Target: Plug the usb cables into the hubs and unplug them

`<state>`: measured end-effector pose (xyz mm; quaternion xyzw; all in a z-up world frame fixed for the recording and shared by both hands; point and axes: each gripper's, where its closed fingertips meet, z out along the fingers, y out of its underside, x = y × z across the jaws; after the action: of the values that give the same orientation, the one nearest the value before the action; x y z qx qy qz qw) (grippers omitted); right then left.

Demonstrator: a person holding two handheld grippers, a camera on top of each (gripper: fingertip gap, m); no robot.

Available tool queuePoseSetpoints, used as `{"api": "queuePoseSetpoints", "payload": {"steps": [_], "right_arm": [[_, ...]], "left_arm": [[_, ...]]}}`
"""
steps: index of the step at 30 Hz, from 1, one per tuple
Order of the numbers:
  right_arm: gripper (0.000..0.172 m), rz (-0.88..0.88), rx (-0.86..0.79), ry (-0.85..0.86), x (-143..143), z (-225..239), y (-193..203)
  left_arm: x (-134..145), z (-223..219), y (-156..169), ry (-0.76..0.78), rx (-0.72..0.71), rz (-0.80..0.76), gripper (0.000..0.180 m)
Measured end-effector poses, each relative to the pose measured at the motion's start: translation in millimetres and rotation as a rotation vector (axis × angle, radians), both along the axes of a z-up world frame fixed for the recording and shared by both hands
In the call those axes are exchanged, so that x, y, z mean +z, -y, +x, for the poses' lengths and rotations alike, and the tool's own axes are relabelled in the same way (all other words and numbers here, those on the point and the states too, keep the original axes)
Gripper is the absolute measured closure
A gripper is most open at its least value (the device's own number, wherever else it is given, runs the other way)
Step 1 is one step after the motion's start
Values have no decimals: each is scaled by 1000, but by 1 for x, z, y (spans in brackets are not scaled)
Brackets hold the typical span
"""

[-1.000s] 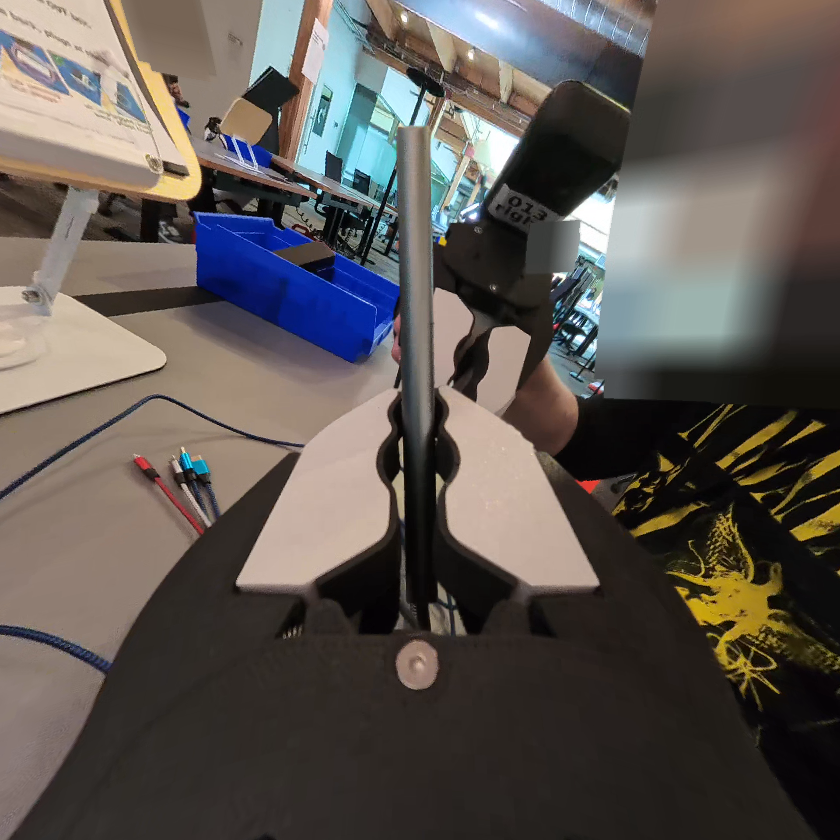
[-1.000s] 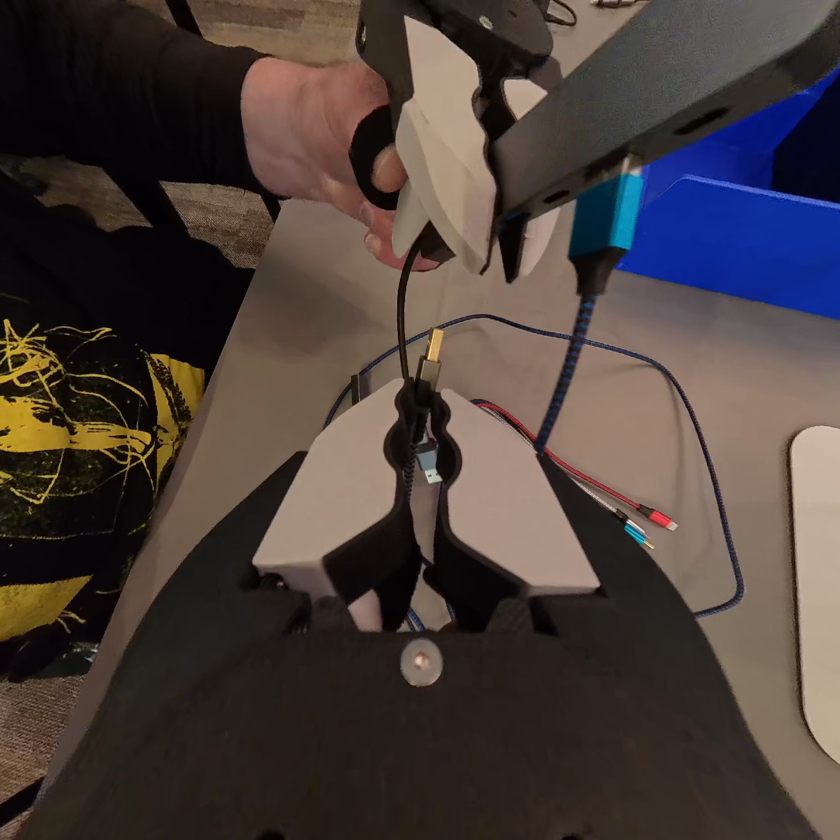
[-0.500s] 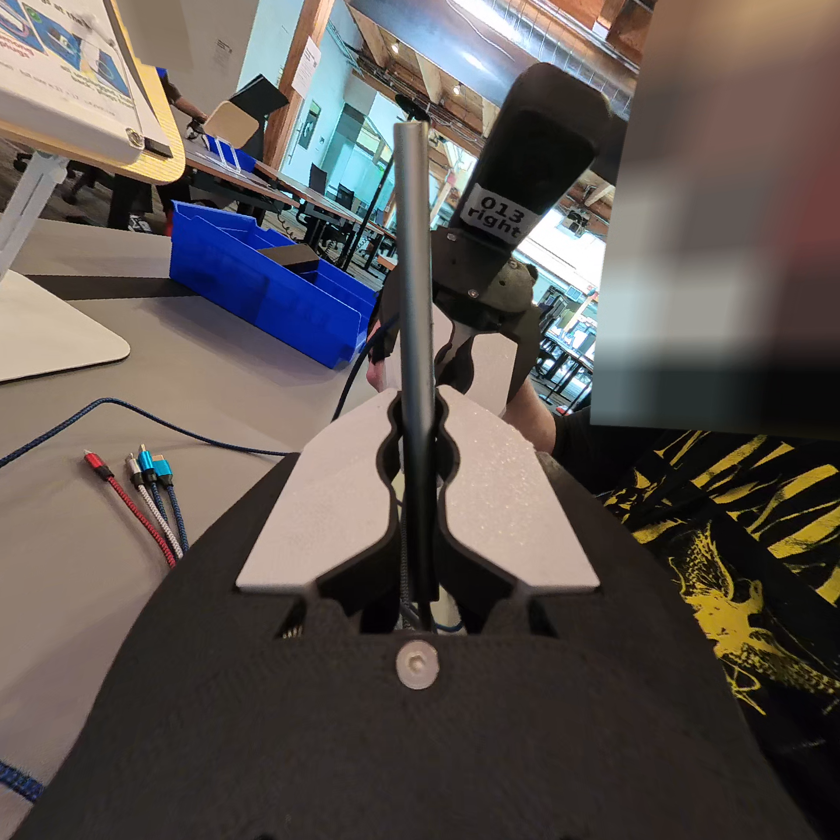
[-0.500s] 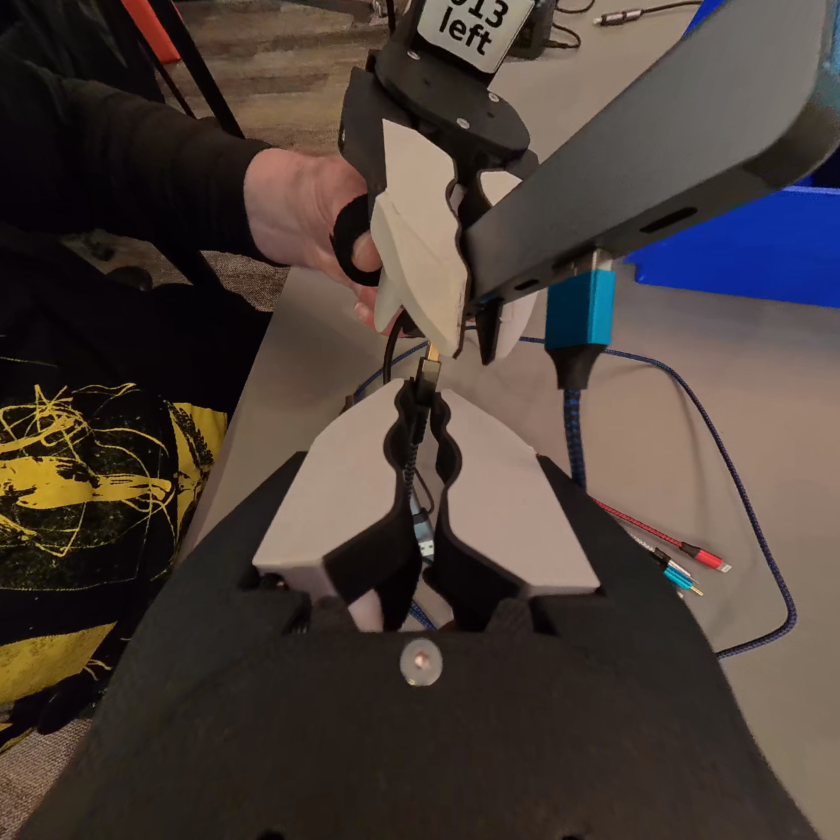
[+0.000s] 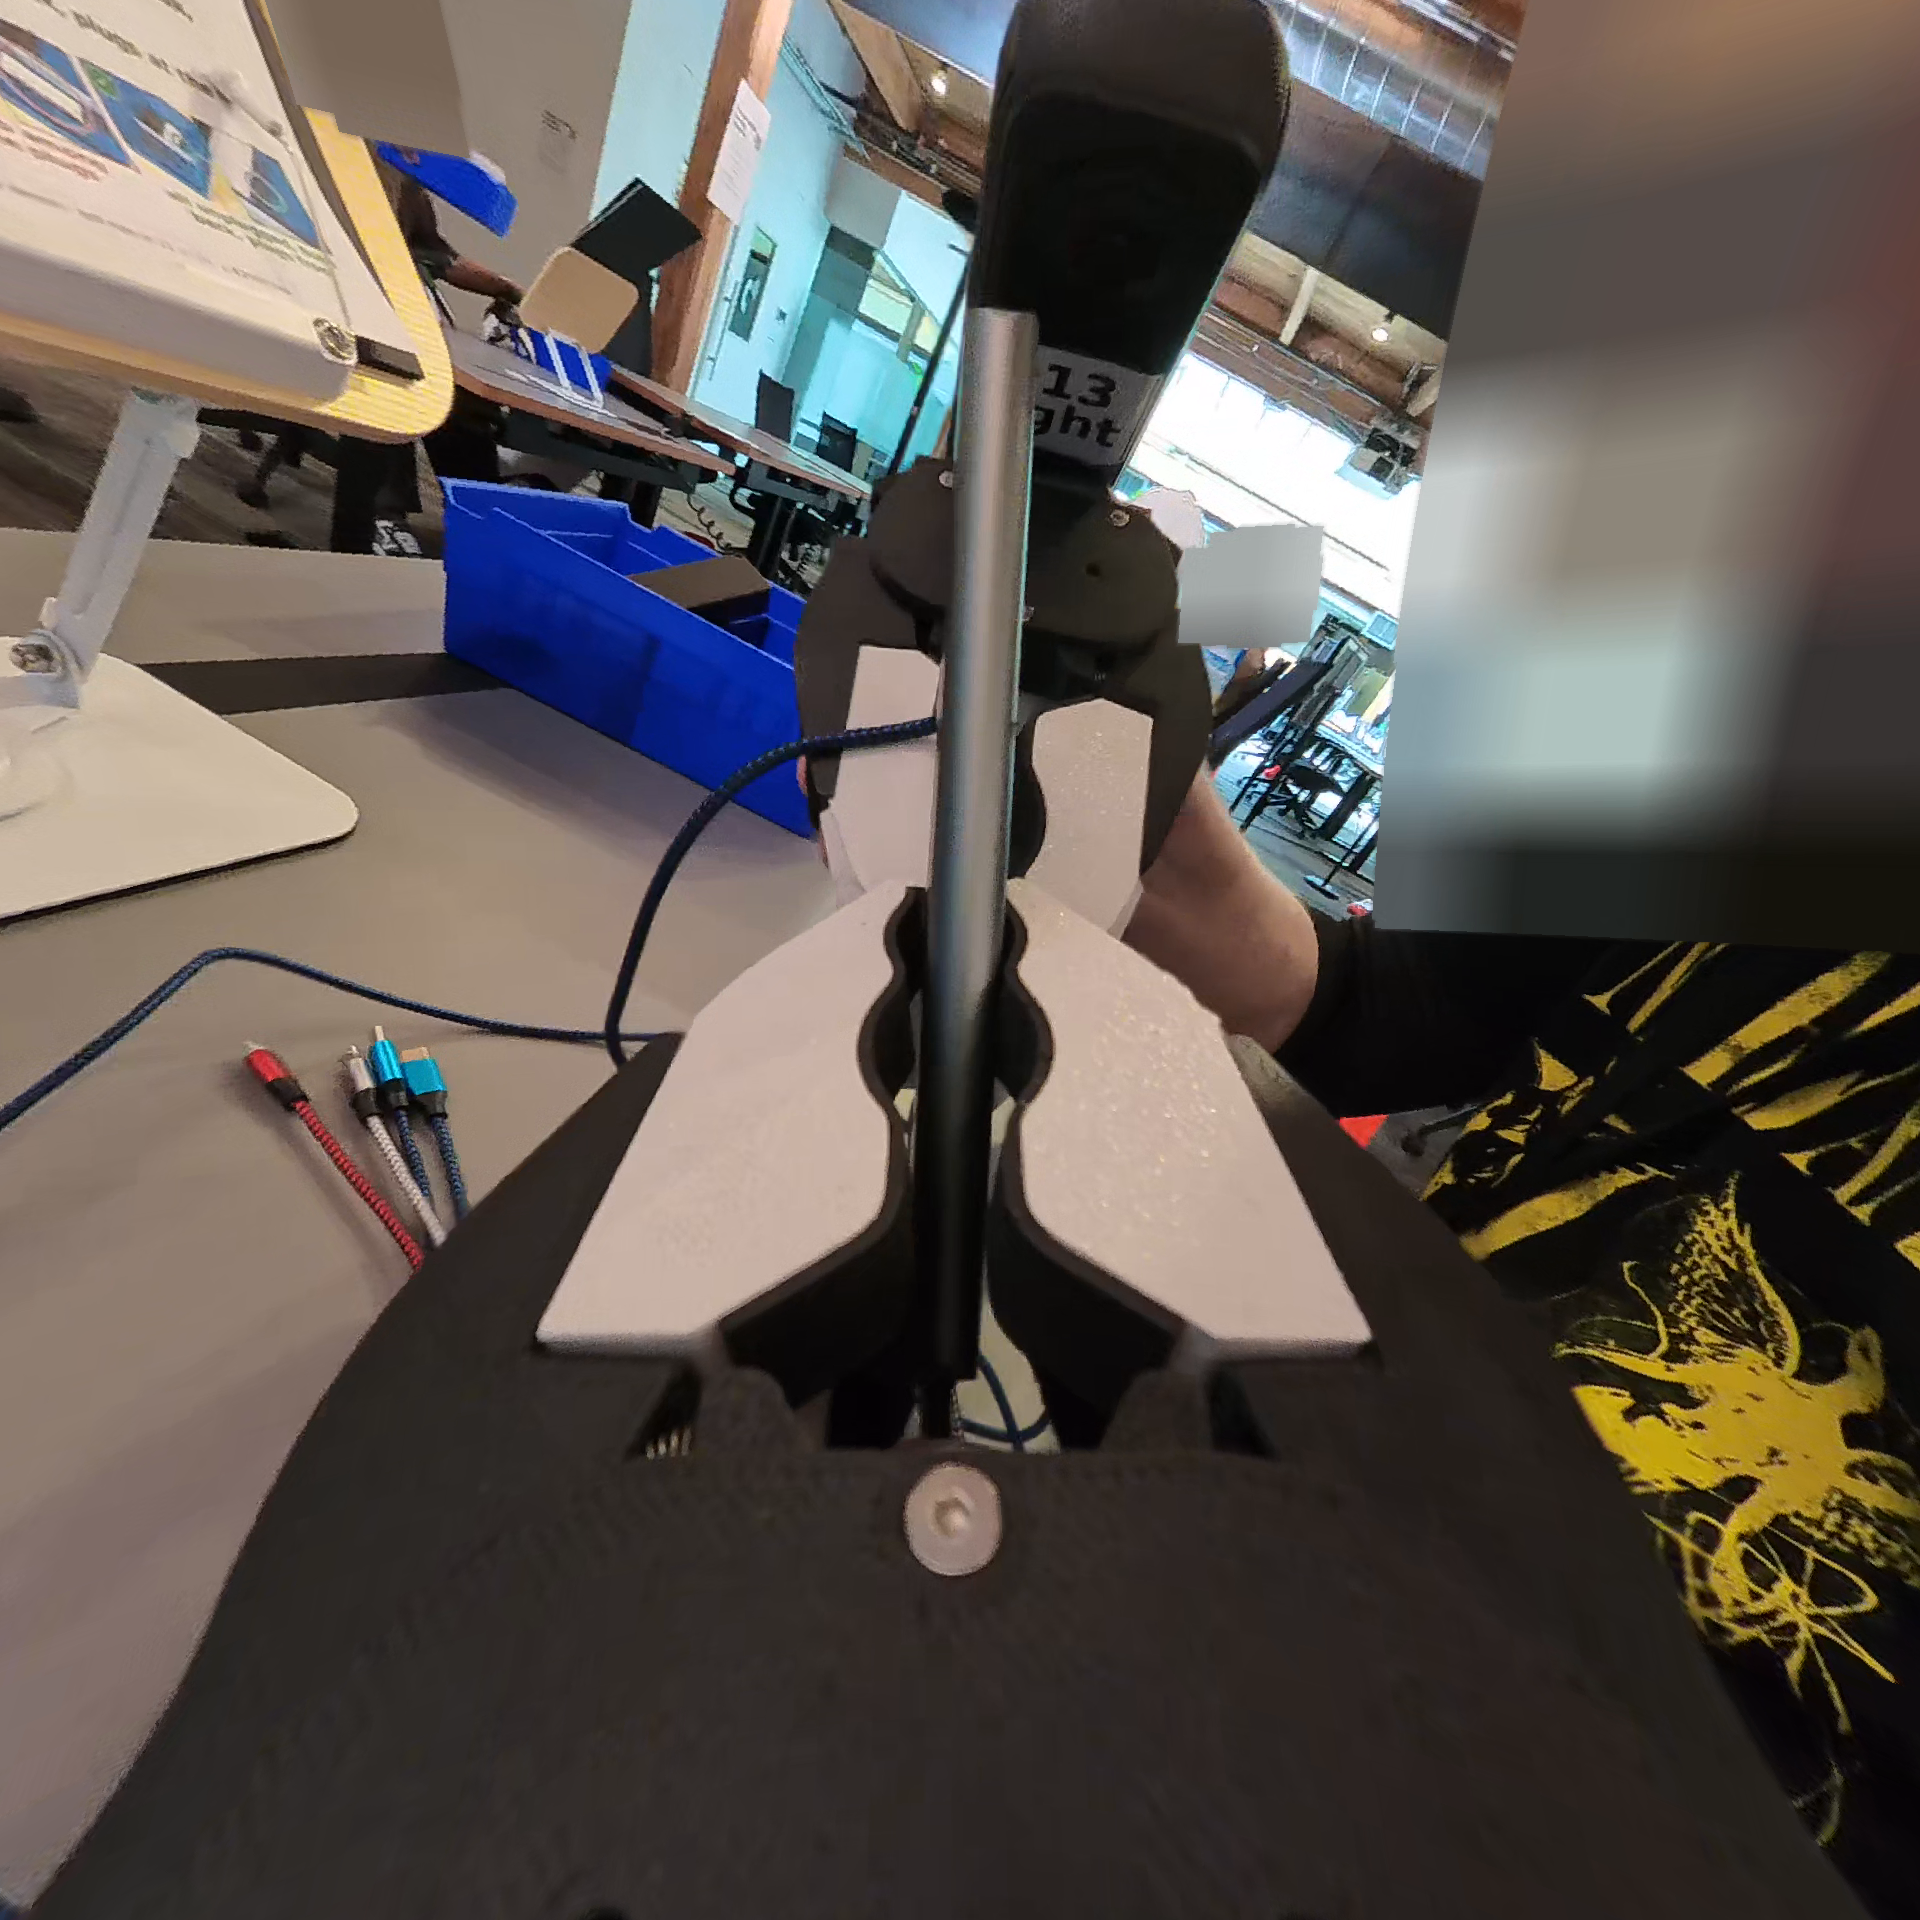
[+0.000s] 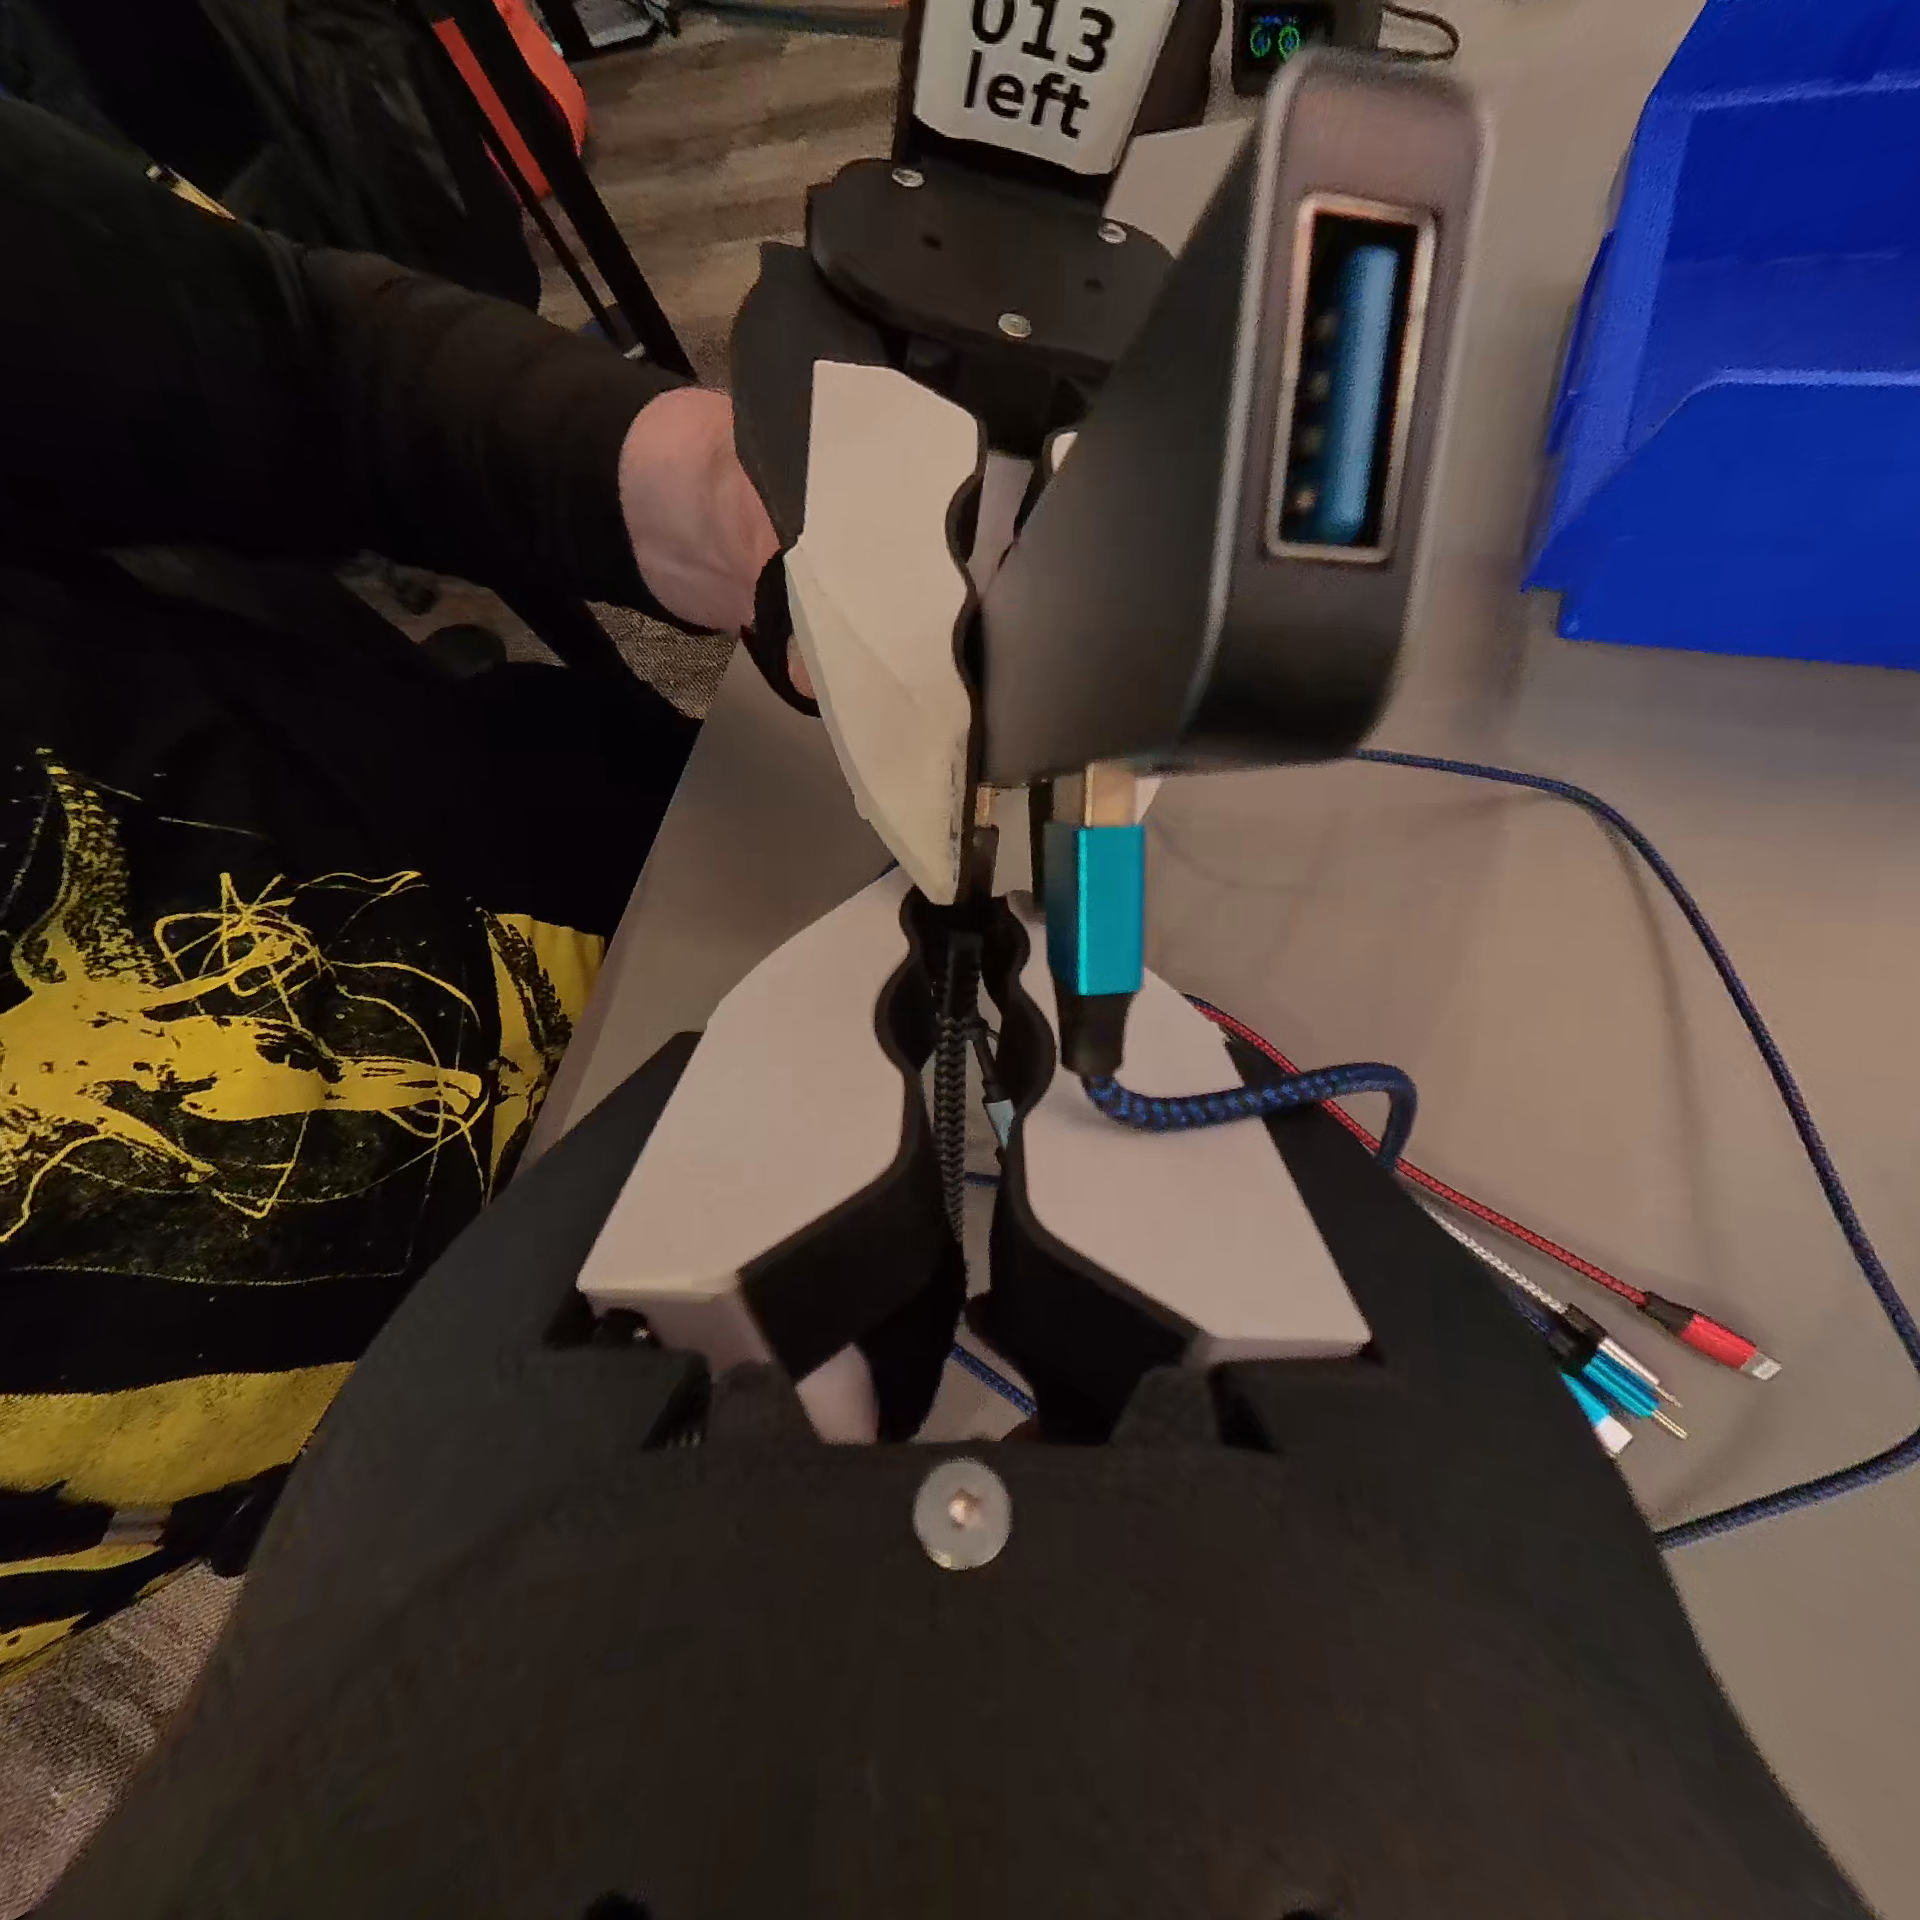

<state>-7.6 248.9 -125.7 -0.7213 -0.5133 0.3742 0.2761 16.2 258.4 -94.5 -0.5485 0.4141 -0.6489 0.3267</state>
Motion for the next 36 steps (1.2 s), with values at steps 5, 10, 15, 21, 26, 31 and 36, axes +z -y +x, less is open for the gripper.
{"api": "queuePoseSetpoints", "payload": {"steps": [5, 10, 15, 21, 26, 31, 36], "right_arm": [[165, 6, 5, -30, 2, -3, -2], [166, -19, 13, -93, 4, -9, -6], [165, -12, -5, -128, 0, -11, -10], [165, 0, -27, -200, 2, 6, -8], [165, 18, -39, -196, 2, 12, -4], [165, 15, -54, -195, 1, 15, -3], [166, 25, -83, -208, 4, 12, -8]], "left_arm": [[1, -1, 0, 25, -14, -42, 169], [1, -2, -5, 57, 12, -91, 169], [-5, -3, -11, 9, 46, -64, 169], [3, -17, -19, -64, 56, 25, 165], [-8, -13, -11, -131, 18, 13, 169], [-9, -9, -6, -124, 16, -4, 169], [-15, -7, -9, -131, 49, -13, 168]]}}
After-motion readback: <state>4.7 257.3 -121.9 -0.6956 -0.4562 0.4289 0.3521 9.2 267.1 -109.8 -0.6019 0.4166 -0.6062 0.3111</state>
